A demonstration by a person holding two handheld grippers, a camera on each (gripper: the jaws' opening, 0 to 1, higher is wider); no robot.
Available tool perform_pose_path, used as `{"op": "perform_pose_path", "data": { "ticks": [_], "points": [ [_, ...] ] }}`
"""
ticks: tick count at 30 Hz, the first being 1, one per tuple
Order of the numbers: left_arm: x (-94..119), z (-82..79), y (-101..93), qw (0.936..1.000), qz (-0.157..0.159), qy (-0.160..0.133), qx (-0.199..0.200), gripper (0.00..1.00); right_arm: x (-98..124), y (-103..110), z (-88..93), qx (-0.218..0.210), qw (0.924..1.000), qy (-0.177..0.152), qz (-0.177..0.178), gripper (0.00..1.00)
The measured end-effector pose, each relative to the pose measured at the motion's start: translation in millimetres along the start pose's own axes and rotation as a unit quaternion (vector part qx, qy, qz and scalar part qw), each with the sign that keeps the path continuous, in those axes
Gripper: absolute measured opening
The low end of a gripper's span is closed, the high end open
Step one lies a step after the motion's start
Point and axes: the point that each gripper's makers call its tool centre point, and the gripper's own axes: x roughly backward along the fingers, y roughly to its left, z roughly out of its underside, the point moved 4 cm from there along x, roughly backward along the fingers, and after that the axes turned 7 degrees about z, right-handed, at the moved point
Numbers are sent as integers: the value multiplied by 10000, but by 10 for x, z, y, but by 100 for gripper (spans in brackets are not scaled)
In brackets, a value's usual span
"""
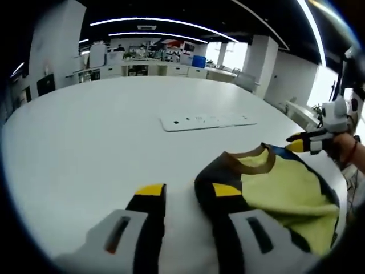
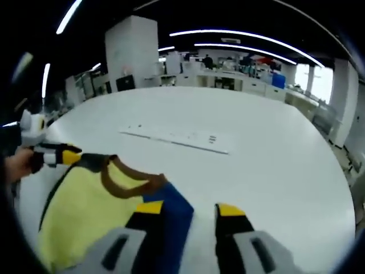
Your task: Fold the garment on the visible template until the final outline fits inside the template.
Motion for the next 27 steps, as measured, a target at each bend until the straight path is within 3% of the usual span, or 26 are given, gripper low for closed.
{"op": "perform_pose_path", "data": {
  "ticks": [3, 6, 8, 15, 19, 21, 22, 27],
  "points": [
    [60, 2, -2, 10000, 1, 37, -14, 42, 72, 100, -84, -82, 9994, -135, -299, 51],
    [131, 21, -20, 9999, -95, 25, -62, 61, 177, 199, -104, -20, 9980, -140, -618, 63],
    [216, 43, -66, 9999, -94, 19, -30, 69, 244, 243, -99, -49, 9972, -117, -742, 65],
    [406, 89, -191, 9996, 244, -99, -54, 76, 519, 425, -106, 20, 9914, -260, -1279, 85],
    [587, 167, -327, 9986, 408, 43, -319, 77, 741, 576, -54, 94, 9836, -312, -1775, 93],
    [671, 183, -362, 9983, 454, -18, -363, 79, 887, 643, 10, 177, 9808, -273, -1923, 98],
    [708, 191, -372, 9980, 520, -30, -361, 79, 851, 642, 10, 225, 9797, -265, -1974, 100],
    [944, 236, -553, 9968, 762, -149, -198, 81, 1175, 747, 269, 547, 9720, -93, -2284, 100]
  ]
}}
